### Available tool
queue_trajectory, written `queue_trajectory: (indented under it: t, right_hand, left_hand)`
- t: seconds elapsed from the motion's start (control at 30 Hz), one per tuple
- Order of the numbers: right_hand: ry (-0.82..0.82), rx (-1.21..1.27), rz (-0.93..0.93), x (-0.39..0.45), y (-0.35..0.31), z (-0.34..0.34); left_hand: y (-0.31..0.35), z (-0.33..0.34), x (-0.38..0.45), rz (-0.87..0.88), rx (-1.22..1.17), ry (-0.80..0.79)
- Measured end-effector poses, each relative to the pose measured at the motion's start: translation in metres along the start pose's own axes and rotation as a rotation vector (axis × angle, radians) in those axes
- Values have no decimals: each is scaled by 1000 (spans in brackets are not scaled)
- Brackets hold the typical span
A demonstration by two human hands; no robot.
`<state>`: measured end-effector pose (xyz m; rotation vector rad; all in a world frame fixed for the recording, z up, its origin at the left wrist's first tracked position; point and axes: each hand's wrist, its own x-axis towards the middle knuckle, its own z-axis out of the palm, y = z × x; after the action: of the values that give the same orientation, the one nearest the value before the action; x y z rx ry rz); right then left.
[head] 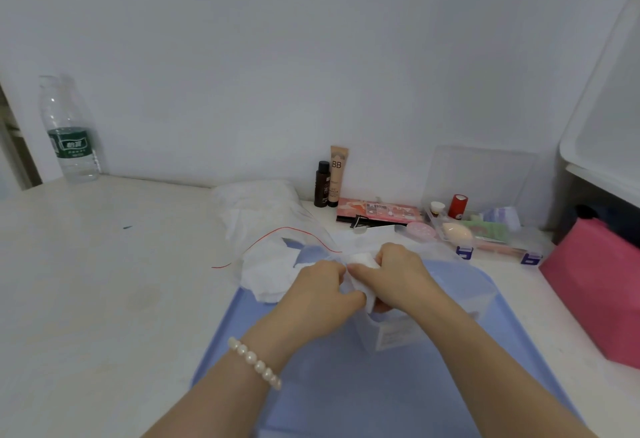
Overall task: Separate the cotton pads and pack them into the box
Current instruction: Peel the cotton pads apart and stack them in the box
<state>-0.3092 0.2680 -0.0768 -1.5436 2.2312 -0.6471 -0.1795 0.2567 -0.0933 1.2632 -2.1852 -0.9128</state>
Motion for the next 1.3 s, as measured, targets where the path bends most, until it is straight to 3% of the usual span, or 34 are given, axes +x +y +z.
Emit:
queue_trajectory:
  t: [0.13,0.23,0.57,0.7,0.8,0.87,0.9,0.97,1.07,1.13,1.23,1.3]
  right_hand:
    - [-186,285,50,-9,-6,-9]
    - [-318,356,46,-14,-8,-16]
    - [-346,373,31,-13,-6,-11]
    - [-327,295,64,-16,-4,-25]
    - [-61,210,-49,-20,-8,-37]
    - [128,281,-183,-26,-16,-44]
    - [162,358,-248,-31,-22,-46]
    - [114,449,-344,-43,-34,-43]
    - [-1,288,-391,-52,-49,-23]
    - [-43,94,-427,-50,-58,-3]
    - [-80,-119,-479,-37,-78,30]
    - [-106,-220,-419,-20,-91,49]
  left_hand:
    - [-4,-6,1,-11,-21,-13]
    - [-5,-13,1,-35,-35,-31]
    - [0,-28,-6,-82,-175,-49]
    - [-1,-64,-12,-91,-168,178]
    - [-8,-88,-12,-17,-172,531]
    - [-13,-100,-16,77,-132,654]
    - [-15,-105,-19,120,-49,635]
    - [-19,-106,-22,87,230,436]
    - [-31,-101,-15,-27,513,201]
    - [-38,-101,-10,-6,487,209]
    - [-46,-106,-6,72,265,307]
    - [-49,-104,-4,70,181,349]
